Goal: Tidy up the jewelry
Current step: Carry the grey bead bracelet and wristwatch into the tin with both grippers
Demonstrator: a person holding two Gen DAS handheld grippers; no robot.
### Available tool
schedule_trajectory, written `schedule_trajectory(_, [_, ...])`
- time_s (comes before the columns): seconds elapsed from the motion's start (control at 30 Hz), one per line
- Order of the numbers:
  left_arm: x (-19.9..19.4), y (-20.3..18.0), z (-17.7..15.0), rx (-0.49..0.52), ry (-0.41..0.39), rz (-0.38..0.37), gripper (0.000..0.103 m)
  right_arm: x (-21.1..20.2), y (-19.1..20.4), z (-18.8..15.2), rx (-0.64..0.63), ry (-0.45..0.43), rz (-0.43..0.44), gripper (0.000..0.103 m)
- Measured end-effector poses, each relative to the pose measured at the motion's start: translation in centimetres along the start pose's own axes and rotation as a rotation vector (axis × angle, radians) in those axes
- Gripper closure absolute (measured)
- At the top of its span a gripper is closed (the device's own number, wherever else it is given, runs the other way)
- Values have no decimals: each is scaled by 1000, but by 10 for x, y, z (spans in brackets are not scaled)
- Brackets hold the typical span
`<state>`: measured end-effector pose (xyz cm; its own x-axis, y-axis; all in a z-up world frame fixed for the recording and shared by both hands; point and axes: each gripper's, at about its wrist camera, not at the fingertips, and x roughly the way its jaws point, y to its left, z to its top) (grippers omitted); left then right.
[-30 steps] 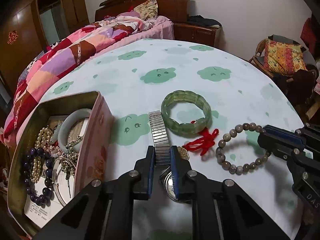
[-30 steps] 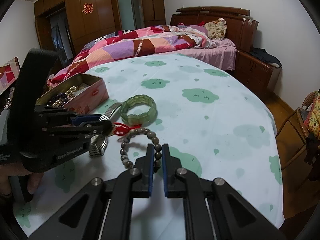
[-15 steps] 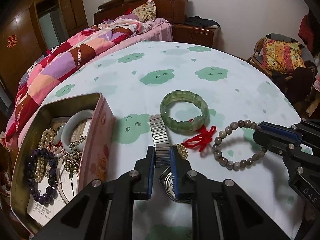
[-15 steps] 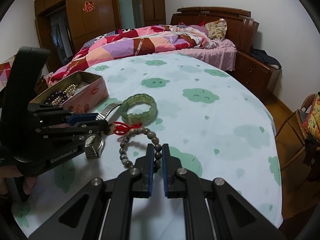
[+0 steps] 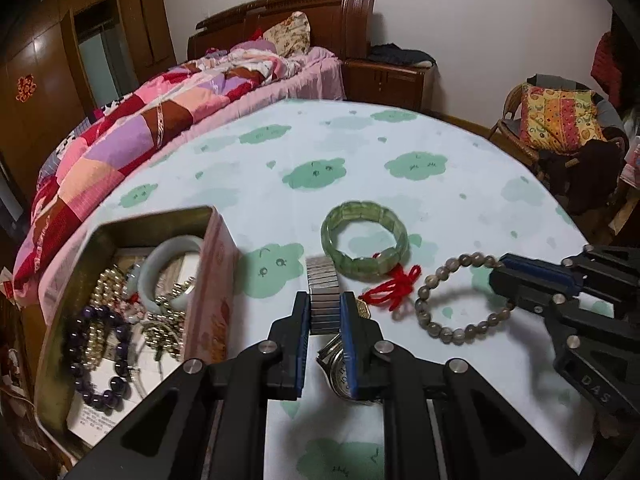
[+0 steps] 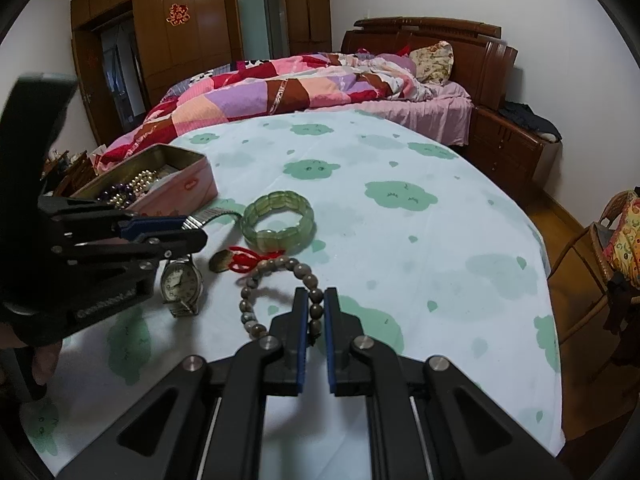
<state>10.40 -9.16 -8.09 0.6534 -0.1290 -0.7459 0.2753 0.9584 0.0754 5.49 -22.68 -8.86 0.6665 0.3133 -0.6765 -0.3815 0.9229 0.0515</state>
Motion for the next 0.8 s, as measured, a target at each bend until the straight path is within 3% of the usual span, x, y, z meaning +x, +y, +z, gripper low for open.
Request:
schedule_trajectory(0.5, [-97, 43, 19, -41, -194, 34, 89, -41, 30, 51, -71, -145, 54, 93])
schedule_trajectory(0.8, [-120, 98, 8, -108, -222, 129, 89, -32, 70, 77, -135, -164, 148, 93])
